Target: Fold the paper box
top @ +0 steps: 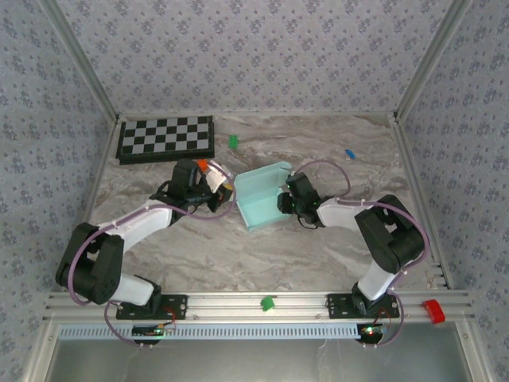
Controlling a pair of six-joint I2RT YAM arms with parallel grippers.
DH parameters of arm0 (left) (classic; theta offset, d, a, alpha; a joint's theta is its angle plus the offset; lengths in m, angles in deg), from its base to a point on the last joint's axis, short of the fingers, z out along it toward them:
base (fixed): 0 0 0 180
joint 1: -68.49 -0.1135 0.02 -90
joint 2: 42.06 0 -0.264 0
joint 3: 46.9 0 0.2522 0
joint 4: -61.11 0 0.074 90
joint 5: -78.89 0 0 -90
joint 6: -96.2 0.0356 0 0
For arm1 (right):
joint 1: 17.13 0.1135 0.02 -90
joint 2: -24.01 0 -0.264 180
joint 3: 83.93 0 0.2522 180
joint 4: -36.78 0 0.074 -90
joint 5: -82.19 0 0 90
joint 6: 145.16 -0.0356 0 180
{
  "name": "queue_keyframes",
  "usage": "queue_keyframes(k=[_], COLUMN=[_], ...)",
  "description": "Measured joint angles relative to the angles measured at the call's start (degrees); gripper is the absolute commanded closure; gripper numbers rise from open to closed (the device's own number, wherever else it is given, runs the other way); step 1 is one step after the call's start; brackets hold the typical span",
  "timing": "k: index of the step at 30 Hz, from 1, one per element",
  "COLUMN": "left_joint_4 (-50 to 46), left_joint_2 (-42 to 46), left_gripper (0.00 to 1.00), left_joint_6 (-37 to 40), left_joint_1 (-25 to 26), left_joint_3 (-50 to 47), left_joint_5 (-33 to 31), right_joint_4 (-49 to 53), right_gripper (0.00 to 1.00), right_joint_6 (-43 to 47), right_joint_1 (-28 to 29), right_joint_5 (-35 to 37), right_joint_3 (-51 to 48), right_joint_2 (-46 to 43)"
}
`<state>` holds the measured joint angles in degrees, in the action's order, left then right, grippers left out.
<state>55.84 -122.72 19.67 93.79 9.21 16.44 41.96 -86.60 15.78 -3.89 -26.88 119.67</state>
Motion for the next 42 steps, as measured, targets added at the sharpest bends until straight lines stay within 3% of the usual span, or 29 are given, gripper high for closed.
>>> queue_keyframes(k=[6, 20, 30, 42], left_joint_4=[0.3, 0.6, 0.3, 0.3], left_joint_2=[-0.1, -0.5, -0.9, -1.2], left_gripper=[1.0, 1.0, 1.0, 1.0], left_joint_6=[0.1, 0.7, 1.1, 1.6], left_joint_1=[0.0, -0.2, -0.6, -0.7], left_joint_3=[0.0, 0.0, 0.1, 0.2], left_joint_5=[0.1, 0.0, 1.1, 1.3], right_joint_4=[2.1, 8.8, 10.6, 12.5], right_gripper=[0.71, 0.82, 0.71, 0.86], right_joint_6=[0.0, 0.0, 0.2, 0.4], right_joint_1=[0.5, 2.8, 2.6, 3.0], right_joint_5=[1.9, 6.6, 7.2, 7.1], right_joint_3=[1.5, 6.2, 7.6, 8.9], right_joint_2=[0.7, 2.8, 4.4, 5.0])
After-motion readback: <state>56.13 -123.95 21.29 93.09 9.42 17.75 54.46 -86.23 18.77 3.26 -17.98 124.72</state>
